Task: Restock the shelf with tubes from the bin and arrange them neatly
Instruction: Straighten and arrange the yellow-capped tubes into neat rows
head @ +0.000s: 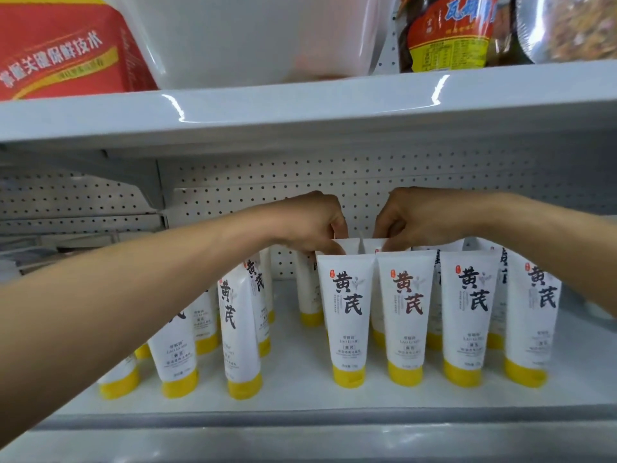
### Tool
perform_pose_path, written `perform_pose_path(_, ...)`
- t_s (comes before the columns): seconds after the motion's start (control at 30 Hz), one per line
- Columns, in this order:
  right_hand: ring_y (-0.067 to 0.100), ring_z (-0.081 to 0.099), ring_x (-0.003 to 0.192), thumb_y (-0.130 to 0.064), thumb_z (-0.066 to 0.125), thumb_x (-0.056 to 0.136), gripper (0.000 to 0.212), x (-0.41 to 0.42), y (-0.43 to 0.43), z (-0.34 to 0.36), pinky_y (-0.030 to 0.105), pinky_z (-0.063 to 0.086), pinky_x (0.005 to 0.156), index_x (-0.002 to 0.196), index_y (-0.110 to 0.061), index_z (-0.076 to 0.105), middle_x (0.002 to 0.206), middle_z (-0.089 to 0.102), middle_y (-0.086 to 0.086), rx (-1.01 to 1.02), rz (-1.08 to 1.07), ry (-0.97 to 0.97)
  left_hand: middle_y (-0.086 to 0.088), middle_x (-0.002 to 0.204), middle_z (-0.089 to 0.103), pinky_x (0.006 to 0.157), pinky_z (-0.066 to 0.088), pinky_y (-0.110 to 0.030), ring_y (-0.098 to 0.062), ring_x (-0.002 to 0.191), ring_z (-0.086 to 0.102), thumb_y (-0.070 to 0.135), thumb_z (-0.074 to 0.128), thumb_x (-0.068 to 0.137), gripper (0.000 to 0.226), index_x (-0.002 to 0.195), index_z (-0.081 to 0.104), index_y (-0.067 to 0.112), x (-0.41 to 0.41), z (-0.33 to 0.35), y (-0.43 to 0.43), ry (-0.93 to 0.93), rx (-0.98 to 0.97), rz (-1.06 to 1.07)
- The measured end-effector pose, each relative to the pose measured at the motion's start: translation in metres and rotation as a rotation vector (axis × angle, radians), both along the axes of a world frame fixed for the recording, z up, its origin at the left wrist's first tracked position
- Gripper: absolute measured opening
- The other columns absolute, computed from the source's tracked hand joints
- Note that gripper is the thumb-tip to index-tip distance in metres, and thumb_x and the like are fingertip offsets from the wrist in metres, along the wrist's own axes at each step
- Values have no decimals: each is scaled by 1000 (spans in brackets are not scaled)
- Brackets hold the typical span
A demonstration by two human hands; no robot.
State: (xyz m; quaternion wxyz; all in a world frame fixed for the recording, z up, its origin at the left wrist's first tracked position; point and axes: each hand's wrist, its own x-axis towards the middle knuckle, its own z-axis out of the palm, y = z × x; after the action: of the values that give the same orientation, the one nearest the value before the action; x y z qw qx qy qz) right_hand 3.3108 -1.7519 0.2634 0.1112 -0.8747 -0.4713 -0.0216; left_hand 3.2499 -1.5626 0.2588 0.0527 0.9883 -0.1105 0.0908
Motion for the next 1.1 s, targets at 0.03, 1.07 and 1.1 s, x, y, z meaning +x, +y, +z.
perform_pose_path(0.03, 0, 69, 73, -24, 72, 85, 5, 0, 0, 0, 22, 55, 75, 85, -27, 76, 80, 75, -15, 2, 2, 4, 3, 97, 75, 81, 59, -31, -9, 86, 69, 29, 74, 84, 27, 106, 74, 15, 0, 0, 0, 0, 2, 1)
perform_pose_path(1.07, -3, 61, 92, -26, 68, 88, 21, 29, 4, 13, 20, 47, 90, 109, -24, 70, 103, 67, -17, -12, -75, -85, 8, 86, 70, 69, 46, -18, -9, 79, 66, 43, 63, 89, 29, 101, 71, 19, 5, 21, 29, 50, 72, 281)
perform_pose_path(1.1, -1, 62, 91, -27, 68, 87, 22, 31, 7, 12, 23, 50, 92, 108, -23, 71, 102, 69, -15, -47, -76, -92, 8, 82, 70, 68, 48, -18, -9, 75, 67, 41, 66, 87, 31, 102, 72, 15, 9, 18, 28, 72, 103, 293)
